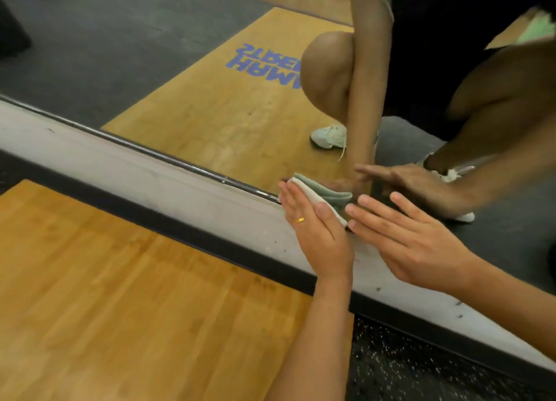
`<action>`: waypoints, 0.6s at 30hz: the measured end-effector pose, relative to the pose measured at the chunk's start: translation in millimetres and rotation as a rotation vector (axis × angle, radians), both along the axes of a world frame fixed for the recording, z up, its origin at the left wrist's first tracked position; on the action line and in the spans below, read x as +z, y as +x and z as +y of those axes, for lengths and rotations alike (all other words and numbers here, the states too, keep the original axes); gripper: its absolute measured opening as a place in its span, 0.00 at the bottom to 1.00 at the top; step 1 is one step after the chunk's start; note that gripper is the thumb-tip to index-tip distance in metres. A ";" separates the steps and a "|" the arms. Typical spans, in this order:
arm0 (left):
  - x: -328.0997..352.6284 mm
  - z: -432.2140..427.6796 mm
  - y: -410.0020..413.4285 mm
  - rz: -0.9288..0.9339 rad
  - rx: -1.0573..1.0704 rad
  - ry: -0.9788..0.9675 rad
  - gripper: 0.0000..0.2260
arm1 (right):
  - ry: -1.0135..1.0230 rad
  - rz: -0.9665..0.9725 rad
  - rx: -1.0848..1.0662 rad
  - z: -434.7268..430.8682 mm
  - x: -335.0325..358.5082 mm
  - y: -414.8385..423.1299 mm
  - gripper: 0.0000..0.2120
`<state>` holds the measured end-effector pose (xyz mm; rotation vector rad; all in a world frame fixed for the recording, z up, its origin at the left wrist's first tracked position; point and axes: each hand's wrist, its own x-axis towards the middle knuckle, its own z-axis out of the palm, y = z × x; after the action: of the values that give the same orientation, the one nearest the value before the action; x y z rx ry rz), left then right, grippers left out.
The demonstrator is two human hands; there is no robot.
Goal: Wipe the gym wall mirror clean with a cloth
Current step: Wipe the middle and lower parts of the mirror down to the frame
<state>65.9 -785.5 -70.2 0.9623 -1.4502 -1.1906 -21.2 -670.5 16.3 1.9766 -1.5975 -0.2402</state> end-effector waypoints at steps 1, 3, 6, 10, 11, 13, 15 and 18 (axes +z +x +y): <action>-0.8 -3.6 4.8 -0.006 -0.026 -0.042 0.26 | -0.029 0.030 -0.018 -2.5 -3.4 -3.1 0.25; -2.2 -11.6 10.9 -0.059 -0.065 -0.108 0.24 | -0.074 0.133 -0.037 -7.8 -11.9 -7.2 0.28; -8.8 -29.5 18.3 -0.152 -0.082 -0.162 0.25 | -0.108 0.185 -0.070 -9.3 -19.6 -5.4 0.28; -8.4 -38.1 23.3 -0.230 -0.076 -0.174 0.25 | -0.086 0.165 -0.068 -10.3 -18.9 0.3 0.27; -8.7 -39.3 24.1 -0.226 -0.061 -0.174 0.25 | -0.071 0.145 -0.077 -10.8 -18.5 1.8 0.28; -6.0 -46.7 21.4 -0.177 -0.017 -0.174 0.25 | -0.064 0.101 -0.121 -15.2 -16.3 4.4 0.29; 0.1 -62.6 19.3 -0.104 0.052 -0.164 0.26 | -0.087 0.065 -0.147 -22.7 -13.5 7.0 0.31; 13.6 -90.0 20.0 -0.012 0.141 -0.158 0.26 | -0.105 0.054 -0.147 -29.2 -15.3 11.5 0.32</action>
<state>85.9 -875.5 -56.6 0.9473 -1.4384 -0.9541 -9.7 -699.7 1.0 1.7624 -1.6877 -0.2597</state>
